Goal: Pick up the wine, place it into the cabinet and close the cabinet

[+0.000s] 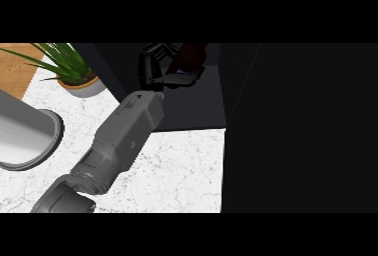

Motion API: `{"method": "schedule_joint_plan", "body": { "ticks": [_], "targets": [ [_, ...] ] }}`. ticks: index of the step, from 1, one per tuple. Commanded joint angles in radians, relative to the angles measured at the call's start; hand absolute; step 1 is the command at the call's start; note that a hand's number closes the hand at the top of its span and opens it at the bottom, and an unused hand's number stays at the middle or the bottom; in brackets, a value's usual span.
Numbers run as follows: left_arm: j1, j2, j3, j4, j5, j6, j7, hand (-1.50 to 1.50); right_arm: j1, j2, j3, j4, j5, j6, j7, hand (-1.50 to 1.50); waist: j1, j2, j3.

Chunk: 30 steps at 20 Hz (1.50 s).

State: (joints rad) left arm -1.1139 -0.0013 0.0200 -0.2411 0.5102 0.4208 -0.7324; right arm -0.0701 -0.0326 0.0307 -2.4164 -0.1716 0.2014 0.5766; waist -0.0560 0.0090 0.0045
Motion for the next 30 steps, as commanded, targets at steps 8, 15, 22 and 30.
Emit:
{"method": "schedule_joint_plan", "body": {
  "ticks": [8,15,22,30],
  "targets": [
    [0.004,0.024,0.035,0.103,-0.010,0.001,-0.030,-1.50,0.012,-0.014,-0.029,-0.082,-0.080,-0.004,0.039,-1.50,-0.003,0.009,-0.005],
    [-0.021,0.059,0.028,0.142,-0.040,0.028,-0.003,-1.50,-0.027,0.026,0.065,-0.026,0.029,-0.028,0.013,-1.50,-0.005,0.015,-0.006],
    [0.039,0.004,0.009,0.166,-0.075,0.080,-0.073,-1.50,-0.010,-0.009,0.001,-0.040,-0.048,-0.007,0.022,-1.50,-0.013,0.017,-0.005],
    [0.087,0.001,0.046,0.138,-0.054,0.085,-0.162,-1.50,-0.017,0.009,0.022,-0.029,-0.043,-0.009,-0.003,-1.50,-0.012,0.018,-0.006]
  ]
}}
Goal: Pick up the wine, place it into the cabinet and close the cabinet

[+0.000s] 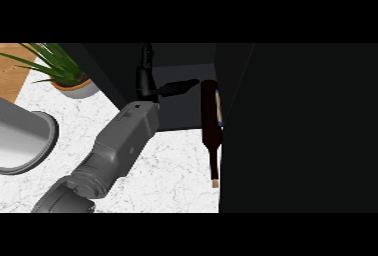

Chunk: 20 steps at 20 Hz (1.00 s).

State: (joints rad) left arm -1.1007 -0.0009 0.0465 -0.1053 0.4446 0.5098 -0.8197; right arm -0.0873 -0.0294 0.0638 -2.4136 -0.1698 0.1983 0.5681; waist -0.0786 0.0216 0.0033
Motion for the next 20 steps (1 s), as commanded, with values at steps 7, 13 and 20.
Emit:
{"method": "schedule_joint_plan", "body": {
  "ticks": [7,13,20],
  "targets": [
    [0.047,0.031,0.019,0.014,-0.005,-0.042,-0.052,-1.50,0.019,-0.004,-0.012,-0.032,-0.049,0.011,0.003,-1.50,0.000,0.009,-0.004],
    [0.068,0.025,0.009,0.005,-0.018,-0.143,-0.059,-1.50,0.086,0.001,0.031,-0.107,-0.037,0.003,0.040,-1.50,0.013,-0.002,-0.005],
    [0.063,0.001,0.001,0.008,-0.018,-0.169,-0.062,-1.50,0.056,0.013,0.045,-0.089,-0.023,-0.012,0.030,-1.50,0.017,-0.004,-0.005]
  ]
}}
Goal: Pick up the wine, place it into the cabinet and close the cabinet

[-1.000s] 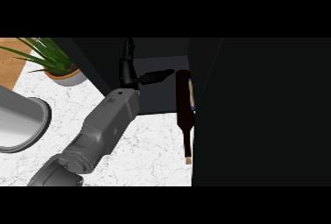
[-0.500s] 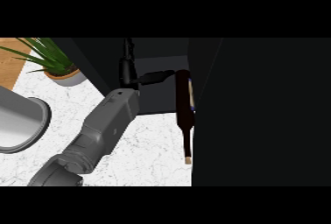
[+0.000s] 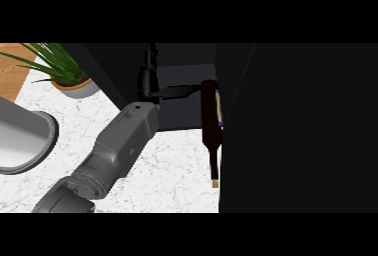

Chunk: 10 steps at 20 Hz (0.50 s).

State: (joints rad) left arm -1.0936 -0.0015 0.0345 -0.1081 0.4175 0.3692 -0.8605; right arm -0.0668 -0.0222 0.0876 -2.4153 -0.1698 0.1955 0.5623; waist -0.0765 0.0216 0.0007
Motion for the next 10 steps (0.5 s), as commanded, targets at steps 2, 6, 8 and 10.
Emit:
{"method": "schedule_joint_plan", "body": {
  "ticks": [2,6,8,10],
  "targets": [
    [0.041,0.001,0.009,0.003,0.019,-0.048,0.007,-1.50,-0.023,0.010,0.018,-0.036,0.007,-0.034,0.041,-1.50,0.025,-0.006,-0.002],
    [0.067,0.001,0.003,-0.007,0.054,-0.096,-0.018,-1.50,0.003,0.021,0.064,-0.032,0.025,-0.027,0.013,-1.50,0.018,-0.008,-0.002],
    [0.081,0.001,0.008,-0.035,0.082,-0.109,-0.027,-1.50,-0.028,0.004,0.002,-0.059,-0.008,-0.047,0.066,-1.50,0.028,-0.014,-0.002],
    [0.057,0.001,0.000,-0.029,0.115,-0.098,-0.004,-1.50,-0.063,-0.001,0.010,-0.050,-0.035,-0.039,0.073,-1.50,0.012,-0.010,-0.002]
  ]
}}
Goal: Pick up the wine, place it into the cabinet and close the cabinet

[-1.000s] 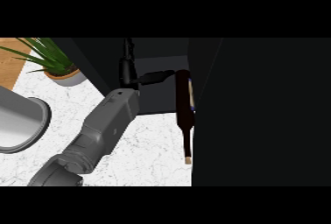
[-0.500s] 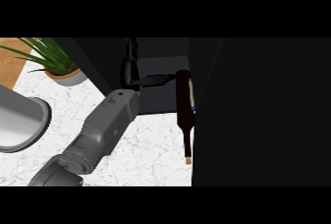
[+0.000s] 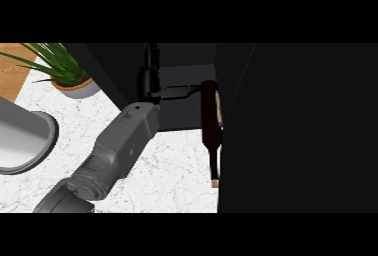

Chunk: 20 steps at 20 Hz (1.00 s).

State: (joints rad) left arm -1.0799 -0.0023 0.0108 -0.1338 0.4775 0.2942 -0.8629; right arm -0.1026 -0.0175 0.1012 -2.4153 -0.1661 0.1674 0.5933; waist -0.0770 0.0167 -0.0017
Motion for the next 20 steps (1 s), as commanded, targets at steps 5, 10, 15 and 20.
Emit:
{"method": "schedule_joint_plan", "body": {
  "ticks": [5,10,15,20],
  "targets": [
    [0.128,0.002,-0.060,-0.043,0.106,-0.055,-0.031,-1.50,0.007,-0.001,0.008,-0.041,-0.018,-0.010,0.026,-1.50,0.018,-0.012,0.001],
    [0.193,0.002,-0.180,-0.152,0.215,0.020,-0.007,-1.50,-0.029,-0.018,-0.021,-0.059,-0.040,-0.024,0.064,-1.50,0.003,-0.016,0.001],
    [0.317,0.002,-0.429,-0.407,0.310,0.136,0.037,-1.50,-0.004,-0.028,-0.076,-0.024,-0.075,0.001,0.007,-1.50,0.034,-0.020,0.002],
    [0.448,0.002,-0.623,-0.625,0.399,0.302,0.037,-1.50,0.047,-0.031,-0.060,-0.081,-0.046,-0.008,0.020,-1.50,0.046,-0.018,0.002]
  ]
}}
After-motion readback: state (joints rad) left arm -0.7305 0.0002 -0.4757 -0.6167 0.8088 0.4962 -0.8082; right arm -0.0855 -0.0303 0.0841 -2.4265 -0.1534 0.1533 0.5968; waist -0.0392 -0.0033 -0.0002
